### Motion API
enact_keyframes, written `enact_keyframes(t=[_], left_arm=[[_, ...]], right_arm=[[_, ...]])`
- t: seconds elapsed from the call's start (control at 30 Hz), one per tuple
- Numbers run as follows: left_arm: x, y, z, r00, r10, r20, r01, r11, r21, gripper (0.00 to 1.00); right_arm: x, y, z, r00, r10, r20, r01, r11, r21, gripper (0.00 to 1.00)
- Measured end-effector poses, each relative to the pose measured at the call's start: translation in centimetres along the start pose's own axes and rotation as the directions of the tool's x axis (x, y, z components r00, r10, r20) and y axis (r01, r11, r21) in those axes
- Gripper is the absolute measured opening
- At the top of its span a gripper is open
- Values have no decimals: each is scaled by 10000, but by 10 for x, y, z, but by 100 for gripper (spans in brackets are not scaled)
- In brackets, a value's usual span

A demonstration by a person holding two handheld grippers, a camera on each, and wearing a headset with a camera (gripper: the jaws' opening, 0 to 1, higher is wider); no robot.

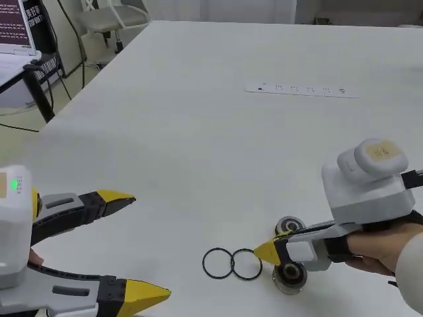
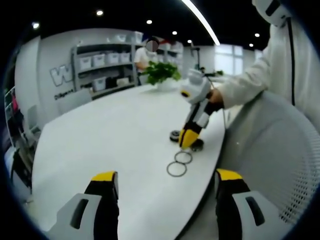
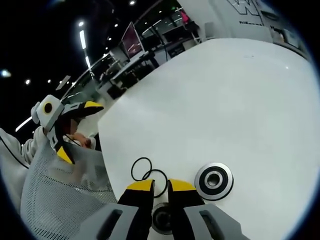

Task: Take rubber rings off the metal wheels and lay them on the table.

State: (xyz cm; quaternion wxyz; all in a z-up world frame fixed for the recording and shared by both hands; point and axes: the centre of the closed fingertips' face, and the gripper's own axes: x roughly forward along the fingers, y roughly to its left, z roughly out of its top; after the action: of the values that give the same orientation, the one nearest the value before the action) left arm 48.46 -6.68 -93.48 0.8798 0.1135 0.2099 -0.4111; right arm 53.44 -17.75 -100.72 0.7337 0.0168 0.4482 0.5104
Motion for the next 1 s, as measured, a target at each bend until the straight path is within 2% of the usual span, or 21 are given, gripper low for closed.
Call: enact_keyframes(t=[0.13, 0.27, 0.33, 0.53, 0.6, 0.67, 0.73, 0.8, 0.87, 0.9, 0.97, 1.0], left_arm=[[0, 0, 0, 10000, 15, -25, -14, 10000, 91, 80], [-1, 1, 1, 10000, 43, -28, -43, 9998, 168, 81], [-1, 2, 2, 10000, 62, -15, -62, 9997, 237, 81], [-4, 6, 3, 9993, 351, -149, -341, 9973, 657, 82], [-6, 7, 5, 9991, 424, -77, -417, 9969, 671, 82], [-8, 8, 10, 9989, 473, 67, -476, 9970, 613, 82], [-10, 8, 16, 9986, 508, 169, -518, 9967, 629, 83], [-10, 7, 21, 9986, 485, 216, -500, 9960, 740, 83], [-8, 6, 26, 9990, 430, 152, -443, 9943, 968, 83], [-8, 5, 28, 9993, 358, 92, -366, 9931, 1110, 83], [-6, 1, 31, 9999, 139, -50, -130, 9907, 1356, 82], [-4, -2, 35, 10000, 5, -92, 9, 9889, 1485, 81]], right_arm=[[-6, 7, 11, 9990, 195, 394, -178, 9989, -425, 6], [-15, 18, 28, 9932, 530, 1037, -408, 9923, -1165, 4], [-19, 21, 35, 9903, 532, 1281, -347, 9892, -1424, 0], [-29, 19, 44, 9863, 376, 1605, -181, 9925, -1210, 0], [-34, 18, 46, 9847, 348, 1706, -144, 9928, -1193, 0], [-40, 19, 52, 9787, 440, 2006, -248, 9949, -973, 0], [-46, 16, 59, 9724, 263, 2316, -81, 9968, -793, 0], [-53, 18, 66, 9617, 336, 2722, -175, 9980, -614, 0], [-61, 27, 77, 9378, 854, 3365, -743, 9962, -457, 0], [-67, 29, 83, 9250, 967, 3676, -870, 9953, -427, 0], [-74, 27, 88, 9164, 757, 3930, -468, 9955, -827, 0], [-76, 27, 88, 9146, 734, 3977, -439, 9956, -828, 0]])
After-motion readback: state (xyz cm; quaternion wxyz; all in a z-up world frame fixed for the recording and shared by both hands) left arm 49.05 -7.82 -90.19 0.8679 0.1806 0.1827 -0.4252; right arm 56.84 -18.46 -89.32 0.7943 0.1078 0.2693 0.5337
